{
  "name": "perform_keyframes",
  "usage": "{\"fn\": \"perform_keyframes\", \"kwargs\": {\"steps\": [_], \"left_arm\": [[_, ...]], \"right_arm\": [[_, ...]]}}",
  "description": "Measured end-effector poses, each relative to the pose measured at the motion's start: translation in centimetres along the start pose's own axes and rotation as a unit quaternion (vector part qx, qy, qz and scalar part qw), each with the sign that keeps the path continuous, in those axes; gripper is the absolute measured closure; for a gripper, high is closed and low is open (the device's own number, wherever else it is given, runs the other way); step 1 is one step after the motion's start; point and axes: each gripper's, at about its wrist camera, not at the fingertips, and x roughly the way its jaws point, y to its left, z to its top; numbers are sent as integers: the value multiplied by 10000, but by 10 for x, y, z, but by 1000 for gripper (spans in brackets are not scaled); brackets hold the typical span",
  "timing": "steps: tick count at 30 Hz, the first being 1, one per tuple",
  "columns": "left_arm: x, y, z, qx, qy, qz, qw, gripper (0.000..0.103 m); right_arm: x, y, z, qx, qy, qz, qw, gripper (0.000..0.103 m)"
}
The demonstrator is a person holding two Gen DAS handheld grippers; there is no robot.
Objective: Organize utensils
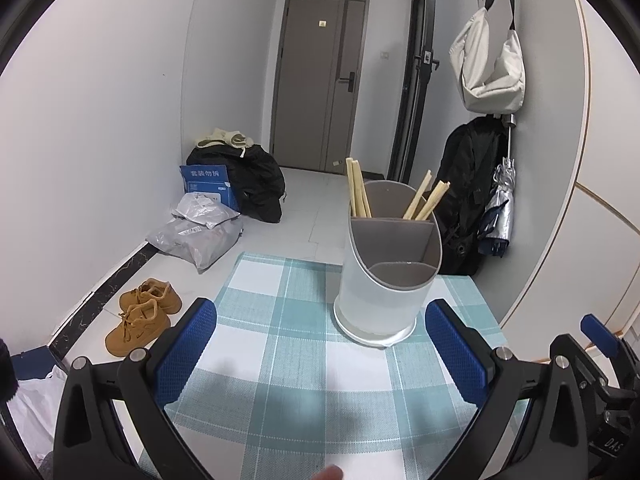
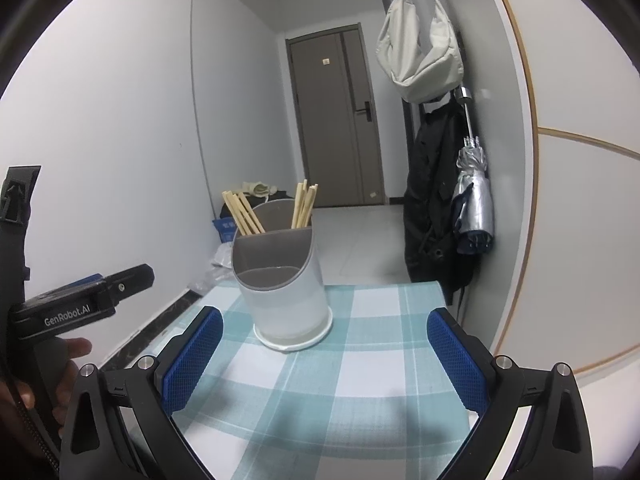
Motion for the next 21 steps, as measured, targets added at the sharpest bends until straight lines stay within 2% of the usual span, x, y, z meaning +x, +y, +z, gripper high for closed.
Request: {"fn": "perform_keyframes", "kwargs": {"steps": [5, 13, 21], "left_arm": [[-1, -2, 0, 74, -44, 78, 9999, 1], [3, 8, -1, -223, 35, 94, 9997, 1], [0, 3, -2, -87, -36, 100, 9999, 1]], "right_arm": [[1, 2, 0, -50, 8, -5, 10000, 0], [1, 2, -1, -75, 5, -6, 10000, 0], [2, 3, -1, -77, 2, -9, 10000, 0]]}}
